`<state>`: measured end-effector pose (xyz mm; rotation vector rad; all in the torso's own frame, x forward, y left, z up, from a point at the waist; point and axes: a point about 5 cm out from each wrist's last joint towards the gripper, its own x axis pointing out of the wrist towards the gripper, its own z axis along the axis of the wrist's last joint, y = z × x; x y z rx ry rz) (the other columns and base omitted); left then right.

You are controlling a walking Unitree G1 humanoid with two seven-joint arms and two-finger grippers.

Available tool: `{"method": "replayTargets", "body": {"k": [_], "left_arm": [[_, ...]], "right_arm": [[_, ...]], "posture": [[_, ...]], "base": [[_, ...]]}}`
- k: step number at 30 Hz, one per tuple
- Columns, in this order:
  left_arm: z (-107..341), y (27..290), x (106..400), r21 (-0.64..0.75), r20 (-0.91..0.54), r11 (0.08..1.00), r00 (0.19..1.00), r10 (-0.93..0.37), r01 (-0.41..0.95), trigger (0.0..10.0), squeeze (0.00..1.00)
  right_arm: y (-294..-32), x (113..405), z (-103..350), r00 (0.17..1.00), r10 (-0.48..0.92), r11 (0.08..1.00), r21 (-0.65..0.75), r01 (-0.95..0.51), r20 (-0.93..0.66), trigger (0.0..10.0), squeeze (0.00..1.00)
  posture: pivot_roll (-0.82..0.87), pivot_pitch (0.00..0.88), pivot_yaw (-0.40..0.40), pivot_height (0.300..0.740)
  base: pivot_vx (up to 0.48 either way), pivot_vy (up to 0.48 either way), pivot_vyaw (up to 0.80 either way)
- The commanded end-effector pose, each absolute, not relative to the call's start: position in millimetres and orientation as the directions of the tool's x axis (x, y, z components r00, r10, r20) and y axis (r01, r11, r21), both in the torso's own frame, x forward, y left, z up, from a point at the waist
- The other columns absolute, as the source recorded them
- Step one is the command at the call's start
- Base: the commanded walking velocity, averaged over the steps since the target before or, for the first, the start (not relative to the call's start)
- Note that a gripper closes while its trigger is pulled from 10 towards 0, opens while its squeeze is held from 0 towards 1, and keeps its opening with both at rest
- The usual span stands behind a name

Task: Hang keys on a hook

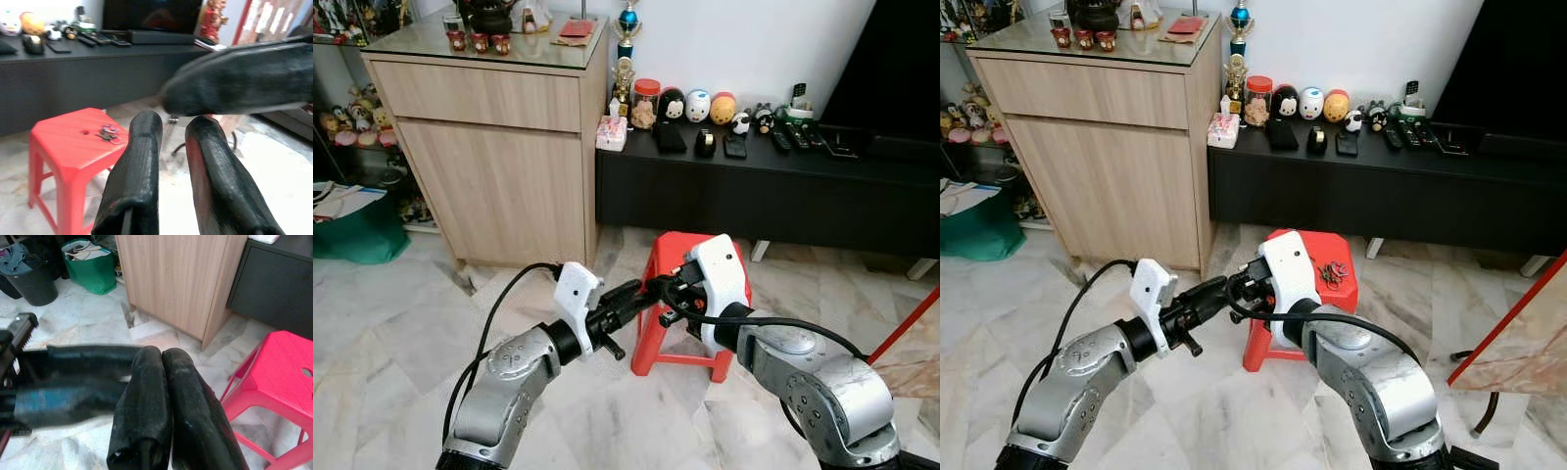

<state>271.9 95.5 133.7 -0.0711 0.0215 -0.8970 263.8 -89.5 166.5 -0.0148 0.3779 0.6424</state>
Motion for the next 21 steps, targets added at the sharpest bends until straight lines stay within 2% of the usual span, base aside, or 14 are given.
{"method": "replayTargets", "body": {"k": [1, 4, 10, 16, 17, 21], "left_arm": [[137.6, 91.4, 270.8, -0.043, 0.007, 0.597, 0.598, -0.801, 0.801, 10.0, 0.00], [134.9, 92.0, 269.7, -0.016, -0.014, 0.596, 0.596, -0.803, 0.803, 10.0, 0.00], [132.1, 101.8, 278.3, 0.090, -0.029, 0.670, 0.674, -0.738, 0.737, 10.0, 0.00], [130.8, 104.1, 277.7, 0.104, -0.031, 0.665, 0.671, -0.741, 0.739, 10.0, 0.00], [131.3, 103.9, 276.8, 0.093, -0.025, 0.660, 0.665, -0.747, 0.745, 10.0, 1.00], [133.2, 102.4, 276.8, 0.084, -0.013, 0.660, 0.664, -0.748, 0.746, 10.0, 1.00]], "right_arm": [[-90.8, 261.3, 170.6, 0.739, 0.583, 0.802, 0.090, -0.591, -0.339, 10.0, 0.00], [-90.9, 262.6, 171.5, 0.740, 0.583, 0.801, 0.087, -0.592, -0.337, 10.0, 0.00], [-92.0, 263.5, 172.3, 0.741, 0.581, 0.802, 0.081, -0.592, -0.337, 10.0, 0.00], [-92.8, 263.7, 172.2, 0.742, 0.578, 0.803, 0.078, -0.591, -0.340, 10.0, 0.00], [-92.9, 263.7, 172.1, 0.742, 0.578, 0.803, 0.077, -0.591, -0.341, 10.0, 0.00], [-93.3, 263.8, 171.9, 0.742, 0.577, 0.803, 0.075, -0.591, -0.342, 10.0, 0.00]], "posture": [[0.00, 0.000, -0.117, 0.722], [0.00, 0.000, -0.119, 0.722], [0.00, 0.000, -0.121, 0.722], [0.00, 0.000, -0.122, 0.722], [0.00, 0.000, -0.122, 0.722], [0.00, 0.000, -0.123, 0.722]], "base": [[0.000, 0.000, 0.00], [0.000, 0.000, 0.00], [0.000, 0.000, 0.00], [0.000, 0.000, 0.00], [0.000, 0.000, 0.00], [0.000, 0.000, 0.00]]}}
